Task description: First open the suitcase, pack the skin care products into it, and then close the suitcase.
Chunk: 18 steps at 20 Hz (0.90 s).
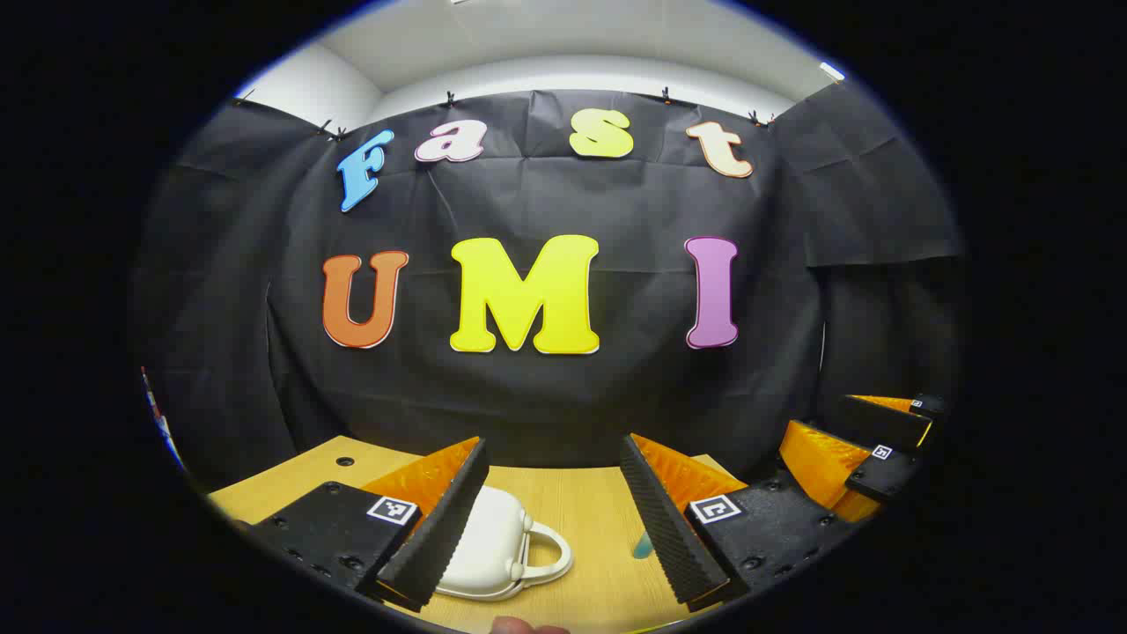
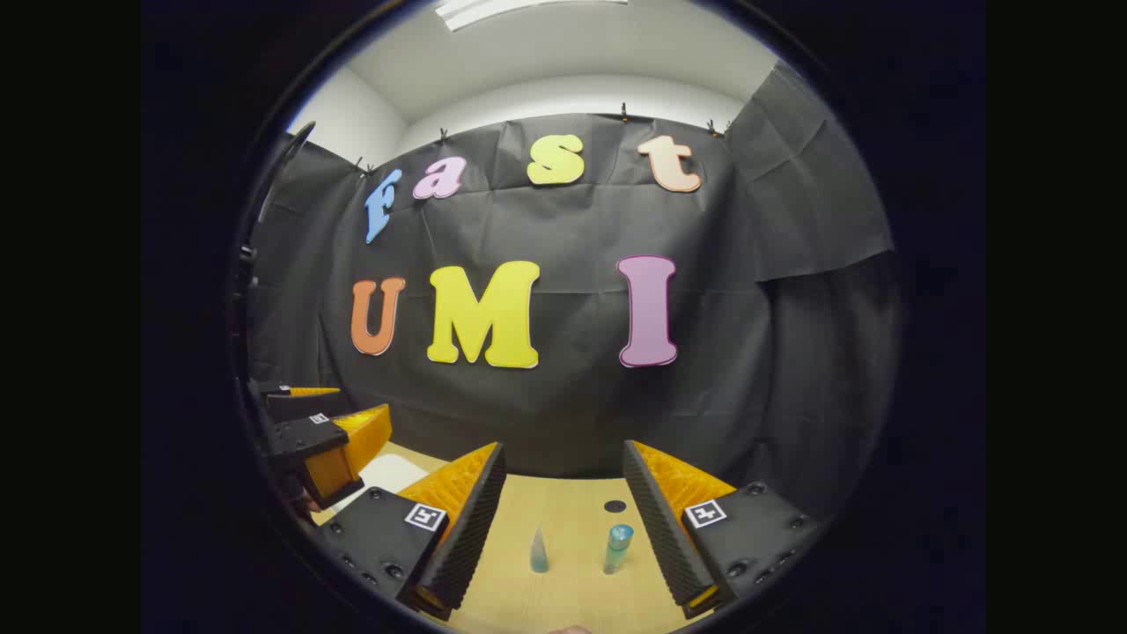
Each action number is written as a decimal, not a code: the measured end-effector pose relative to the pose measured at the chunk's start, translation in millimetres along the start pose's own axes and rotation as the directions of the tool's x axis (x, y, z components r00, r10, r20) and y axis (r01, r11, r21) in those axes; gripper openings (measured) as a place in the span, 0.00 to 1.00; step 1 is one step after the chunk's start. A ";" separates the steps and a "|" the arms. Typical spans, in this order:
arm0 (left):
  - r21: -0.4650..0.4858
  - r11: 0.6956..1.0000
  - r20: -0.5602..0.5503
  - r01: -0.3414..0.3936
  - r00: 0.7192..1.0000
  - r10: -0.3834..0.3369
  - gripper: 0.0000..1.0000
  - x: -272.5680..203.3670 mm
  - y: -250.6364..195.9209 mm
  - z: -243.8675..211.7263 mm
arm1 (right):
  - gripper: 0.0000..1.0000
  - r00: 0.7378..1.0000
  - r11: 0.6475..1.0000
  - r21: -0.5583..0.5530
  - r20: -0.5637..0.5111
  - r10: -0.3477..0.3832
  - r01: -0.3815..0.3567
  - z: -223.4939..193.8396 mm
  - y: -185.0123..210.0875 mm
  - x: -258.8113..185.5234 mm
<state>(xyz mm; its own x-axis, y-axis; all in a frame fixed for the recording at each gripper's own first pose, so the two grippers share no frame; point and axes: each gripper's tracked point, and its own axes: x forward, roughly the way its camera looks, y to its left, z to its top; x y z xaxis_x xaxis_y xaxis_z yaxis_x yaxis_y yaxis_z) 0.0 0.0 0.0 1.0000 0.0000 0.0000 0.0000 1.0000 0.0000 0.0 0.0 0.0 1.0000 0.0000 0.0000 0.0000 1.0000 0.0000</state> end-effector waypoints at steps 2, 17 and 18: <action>-0.005 1.000 0.003 -0.010 1.000 0.010 0.96 0.2 -2.4 2.4 | 0.80 1.000 1.000 0.001 0.010 0.005 -0.005 4.4 -0.9 2.6; 0.032 0.999 -0.012 -0.013 1.000 0.013 0.96 -1.8 -8.0 -4.8 | 0.80 0.998 0.998 0.066 -0.053 -0.015 0.019 -12.6 -14.4 18.6; 0.034 0.999 -0.016 0.001 1.000 -0.001 0.96 -1.1 -9.8 -7.4 | 0.80 0.998 0.998 0.064 -0.062 -0.014 0.018 -15.8 -11.6 19.0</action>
<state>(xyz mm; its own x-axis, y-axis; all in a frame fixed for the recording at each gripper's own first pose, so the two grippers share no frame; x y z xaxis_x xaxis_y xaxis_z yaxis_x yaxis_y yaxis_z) -1.1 -9.8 -7.4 0.9999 -0.0010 -0.0157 0.0015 0.9994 0.0336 19.0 -11.6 -15.8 0.9980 -0.0142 -0.0618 0.0181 0.9978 0.0641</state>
